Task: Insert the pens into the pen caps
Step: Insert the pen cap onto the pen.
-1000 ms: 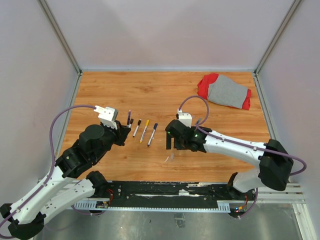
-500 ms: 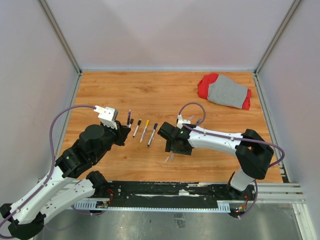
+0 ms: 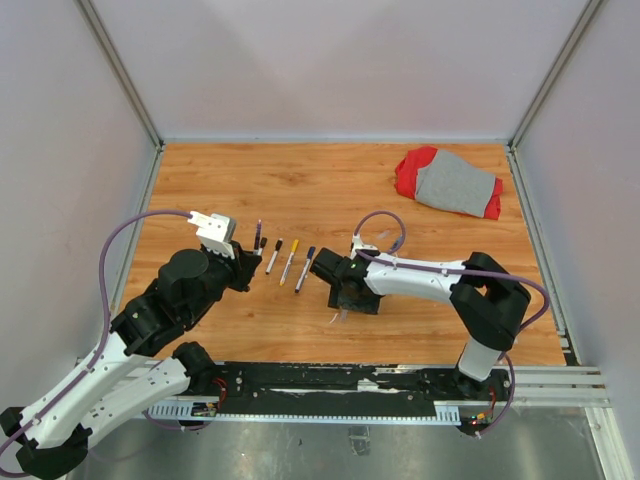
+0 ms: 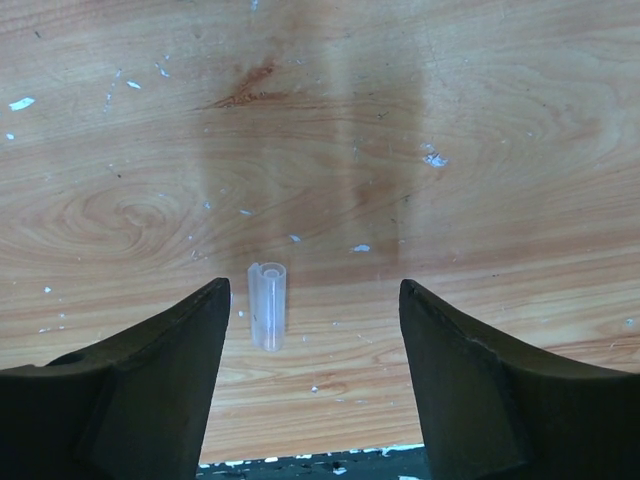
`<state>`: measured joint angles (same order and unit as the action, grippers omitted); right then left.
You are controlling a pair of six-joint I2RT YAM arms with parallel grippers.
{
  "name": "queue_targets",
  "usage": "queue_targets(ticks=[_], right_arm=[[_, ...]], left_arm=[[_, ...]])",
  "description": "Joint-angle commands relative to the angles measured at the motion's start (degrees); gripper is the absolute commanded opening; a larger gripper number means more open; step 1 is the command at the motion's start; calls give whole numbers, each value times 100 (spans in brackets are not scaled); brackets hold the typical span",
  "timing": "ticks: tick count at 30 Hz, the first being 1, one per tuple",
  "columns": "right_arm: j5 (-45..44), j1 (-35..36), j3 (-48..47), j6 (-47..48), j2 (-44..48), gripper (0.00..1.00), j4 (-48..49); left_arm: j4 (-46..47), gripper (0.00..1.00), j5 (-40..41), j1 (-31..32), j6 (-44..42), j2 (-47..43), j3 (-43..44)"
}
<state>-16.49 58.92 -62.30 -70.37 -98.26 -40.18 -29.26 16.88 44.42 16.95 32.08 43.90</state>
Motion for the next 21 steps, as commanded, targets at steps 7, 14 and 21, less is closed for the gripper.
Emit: queue_targets(ticks=[7, 14, 21], right_arm=[[-47, 76, -130, -214, -300, 64, -126], [-14, 67, -70, -242, -432, 60, -109], [22, 67, -44, -243, -526, 54, -85]], left_arm=[[96, 1, 34, -22, -34, -79, -48], [98, 1, 34, -22, -34, -70, -60], [98, 1, 25, -22, -34, -61, -48]])
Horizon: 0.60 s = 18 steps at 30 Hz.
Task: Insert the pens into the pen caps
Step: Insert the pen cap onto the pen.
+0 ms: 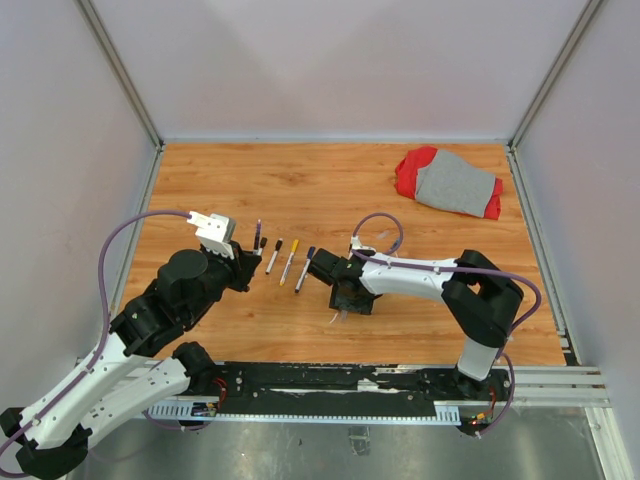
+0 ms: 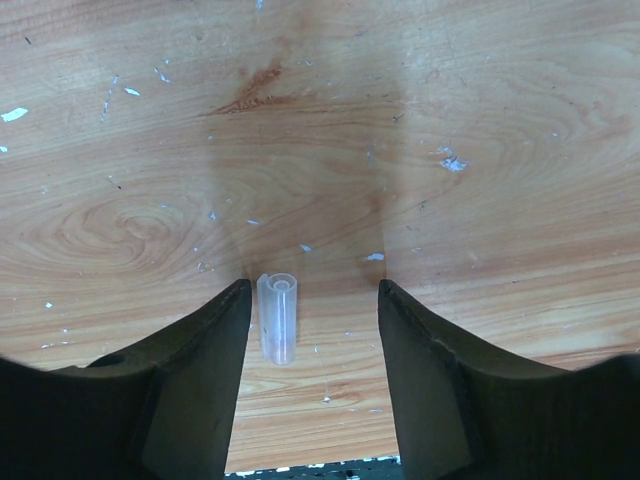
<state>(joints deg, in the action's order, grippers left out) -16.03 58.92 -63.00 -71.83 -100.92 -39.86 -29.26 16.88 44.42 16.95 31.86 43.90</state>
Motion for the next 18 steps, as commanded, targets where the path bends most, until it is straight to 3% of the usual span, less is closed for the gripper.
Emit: queue_targets(ticks=[1, 8, 18], right_arm=[[-17, 67, 26, -94, -269, 54, -118], [115, 67, 0, -18, -254, 49, -68], [328, 76, -3, 142, -101, 53, -28]], left_arm=[[99, 1, 25, -22, -38, -35, -44], [104, 1, 21, -22, -34, -22, -48], [104, 1, 17, -23, -43, -26, -46]])
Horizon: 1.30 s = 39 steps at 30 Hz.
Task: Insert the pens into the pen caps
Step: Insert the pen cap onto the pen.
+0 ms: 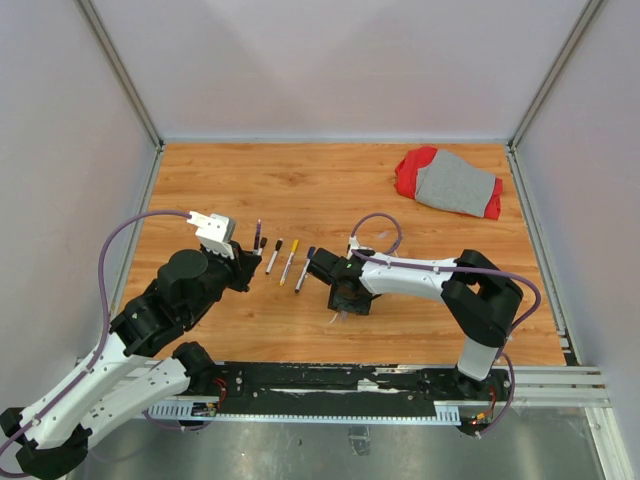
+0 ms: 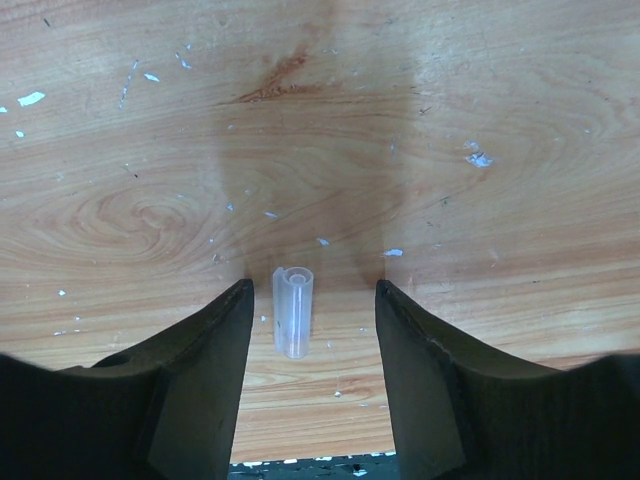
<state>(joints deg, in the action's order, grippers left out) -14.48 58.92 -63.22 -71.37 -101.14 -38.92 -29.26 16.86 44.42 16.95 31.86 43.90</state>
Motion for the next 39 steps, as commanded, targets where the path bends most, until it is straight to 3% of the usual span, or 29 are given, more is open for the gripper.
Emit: queue_targets(ticks=[1, 14, 28, 36, 39], right_arm=[[191, 78, 9, 105, -68, 53, -111], [256, 76, 29, 159, 24, 50, -93], [231, 65, 110, 115, 92, 24, -87], [311, 35, 246, 208, 270, 2, 116], [345, 2, 372, 288, 382, 1, 299]], left_arm=[[103, 1, 19, -22, -43, -22, -48], [104, 1, 19, -22, -43, -31, -48], [99, 1, 19, -22, -36, -48, -49], [104, 1, 28, -22, -34, -57, -52], [102, 0, 33, -22, -30, -70, -56]])
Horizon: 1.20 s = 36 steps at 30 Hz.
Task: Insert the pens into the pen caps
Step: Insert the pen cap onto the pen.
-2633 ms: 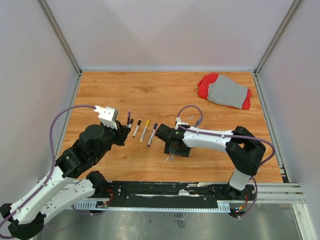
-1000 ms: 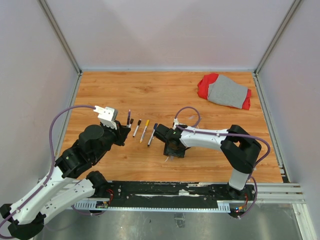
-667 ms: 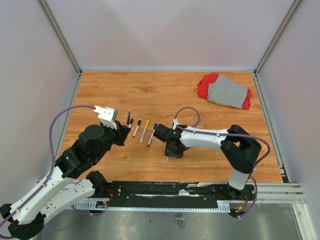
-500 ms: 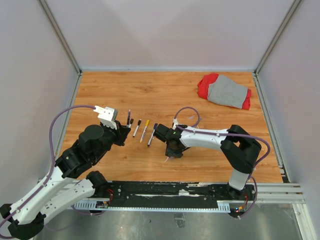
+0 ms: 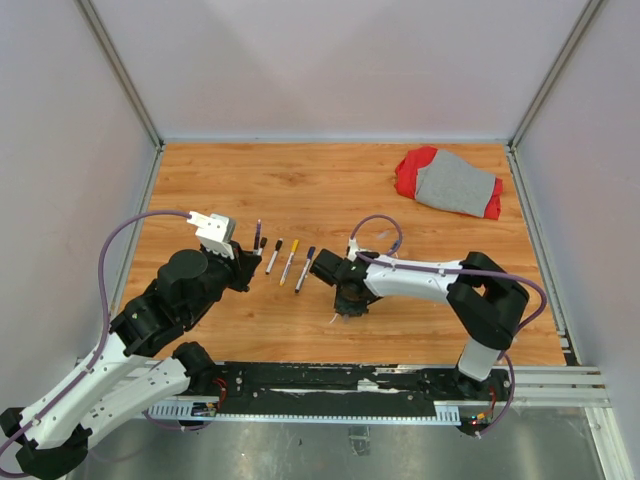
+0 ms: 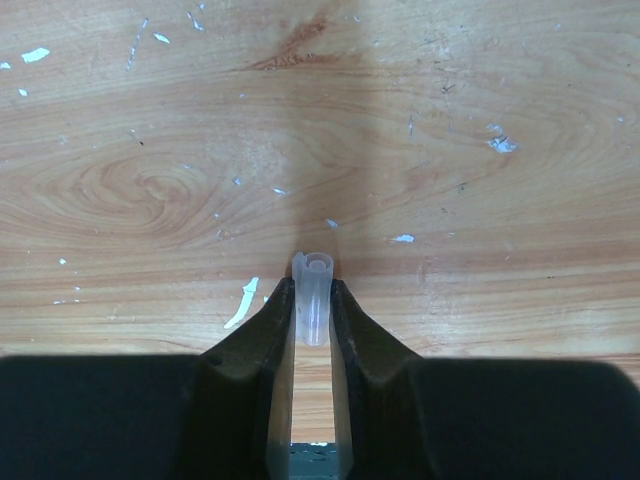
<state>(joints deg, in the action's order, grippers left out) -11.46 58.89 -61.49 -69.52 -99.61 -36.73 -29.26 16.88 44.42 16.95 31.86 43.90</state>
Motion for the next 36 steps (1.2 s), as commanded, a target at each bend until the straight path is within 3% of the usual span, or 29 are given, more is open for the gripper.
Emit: queue_targets(ticks=[1, 8, 20, 27, 36], right_arm=[[16, -7, 228, 143, 278, 1, 110], [-162, -77, 450, 783, 726, 1, 446], [-83, -162, 1806, 2356, 2223, 1, 2103], [7, -294, 2004, 3368, 2565, 1, 2177], [1115, -1125, 2529, 3641, 3064, 1, 2779]], left_arm=[[104, 0, 34, -22, -26, -74, -57], [103, 1, 34, -22, -28, -83, -48], [370, 0, 41, -24, 226, 264, -71], [1009, 0, -299, -22, 564, 611, -399], [1670, 1, -391, 247, 974, 1134, -750]])
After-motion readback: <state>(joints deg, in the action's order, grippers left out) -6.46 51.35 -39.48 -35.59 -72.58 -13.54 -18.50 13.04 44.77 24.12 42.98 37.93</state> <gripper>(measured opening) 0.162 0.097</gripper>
